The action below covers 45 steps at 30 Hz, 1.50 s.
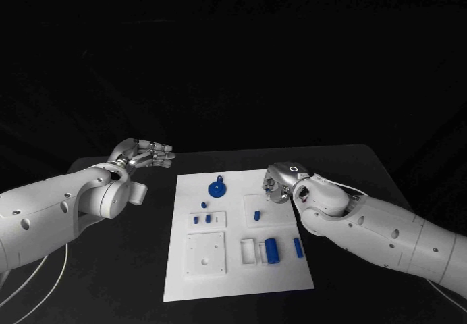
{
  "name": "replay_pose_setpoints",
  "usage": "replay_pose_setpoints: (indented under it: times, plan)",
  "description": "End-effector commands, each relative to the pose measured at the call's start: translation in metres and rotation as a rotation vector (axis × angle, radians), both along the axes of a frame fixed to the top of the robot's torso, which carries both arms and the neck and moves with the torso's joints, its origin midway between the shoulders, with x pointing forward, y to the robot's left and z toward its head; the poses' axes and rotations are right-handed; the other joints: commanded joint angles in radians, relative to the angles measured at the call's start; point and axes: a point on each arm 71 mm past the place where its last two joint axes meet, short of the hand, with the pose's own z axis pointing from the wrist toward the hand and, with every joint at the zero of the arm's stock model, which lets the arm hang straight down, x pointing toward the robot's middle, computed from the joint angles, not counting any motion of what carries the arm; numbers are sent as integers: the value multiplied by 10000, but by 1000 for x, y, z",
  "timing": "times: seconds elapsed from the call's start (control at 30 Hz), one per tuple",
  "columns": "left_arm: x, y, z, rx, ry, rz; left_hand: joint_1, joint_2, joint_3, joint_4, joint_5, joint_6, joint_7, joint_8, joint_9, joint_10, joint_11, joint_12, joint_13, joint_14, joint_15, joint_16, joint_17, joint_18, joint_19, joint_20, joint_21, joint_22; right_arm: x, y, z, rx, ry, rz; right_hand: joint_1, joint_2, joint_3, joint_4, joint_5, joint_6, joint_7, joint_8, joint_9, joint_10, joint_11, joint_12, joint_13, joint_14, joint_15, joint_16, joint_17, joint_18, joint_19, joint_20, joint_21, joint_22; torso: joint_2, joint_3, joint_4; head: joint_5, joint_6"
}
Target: Assemble the parts on the task board
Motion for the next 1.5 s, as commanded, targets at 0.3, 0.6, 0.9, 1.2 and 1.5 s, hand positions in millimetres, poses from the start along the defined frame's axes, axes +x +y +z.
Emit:
replay_pose_setpoints:
  times: [0.3, 0.6, 0.9, 1.2, 1.5]
  plan:
    - [1, -1, 1, -165, -25, 106, -27, 48, -10, 87, -58, 46, -12, -6, 8, 29, -3, 6, -5, 32, 35, -53, 12, -155, 88, 25, -96, -54, -6, 8, 25, 1228, 8, 328, -61, 38, 27, -14, 32, 92, 7, 25, 15, 158, -60, 24, 6, 33, -47, -70, 9, 113, 394, -76, 20, 545, 3, -1, -10, 282, 180]
    - [2, -4, 2, -207, -71, 53, -27, 48, -10, 87, -58, 46, -12, -6, 8, 29, -3, 6, -5, 32, 35, -53, 12, -155, 88, 25, -96, -54, -22, 36, 31, 1730, 50, 1344, -50, 71, -28, -8, 43, 76, 12, 24, 18, 146, -58, 22, 5, 52, -51, -103, 11, 132, 396, -83, -24, 528, -10, 2, -30, 988, 152]
    - [3, -7, 2, -227, -125, 5, -27, 48, -10, 87, -58, 46, -12, -6, 8, 29, -3, 6, -5, 32, 35, -53, 12, -155, 88, 25, -96, -54, -49, 69, 16, 1530, 387, 2554, -47, 75, -47, -6, 44, 74, 11, 25, 20, 146, -59, 23, 5, 56, -48, -110, 12, 134, 396, -77, -11, 530, -18, -12, -15, 1590, -34]
    - [4, -14, 2, -256, -192, -86, -27, 48, -10, 87, -58, 46, -12, -6, 8, 29, -3, 6, -5, 32, 35, -53, 12, -155, 88, 25, -96, -54, -69, 98, -11, 1158, 862, 3391, -32, 86, -60, -16, 55, 66, 15, 25, 22, 132, -52, 22, 5, 66, -44, -128, 9, 145, 401, -70, -52, 521, -3, -18, 7, 2101, -284]
    - [4, -19, 2, -272, -233, -180, 17, 32, 5, 122, -48, 43, -9, -5, 9, 22, 0, 5, -5, 8, 41, -56, 10, -157, 96, 26, -99, -156, -78, 114, -29, 822, 936, 3746, -29, 79, -61, -32, 57, 65, 14, 24, 24, 131, -52, 23, 5, 71, -43, -139, 5, 149, 403, -69, -58, 521, 10, -25, 3, 2434, -463]
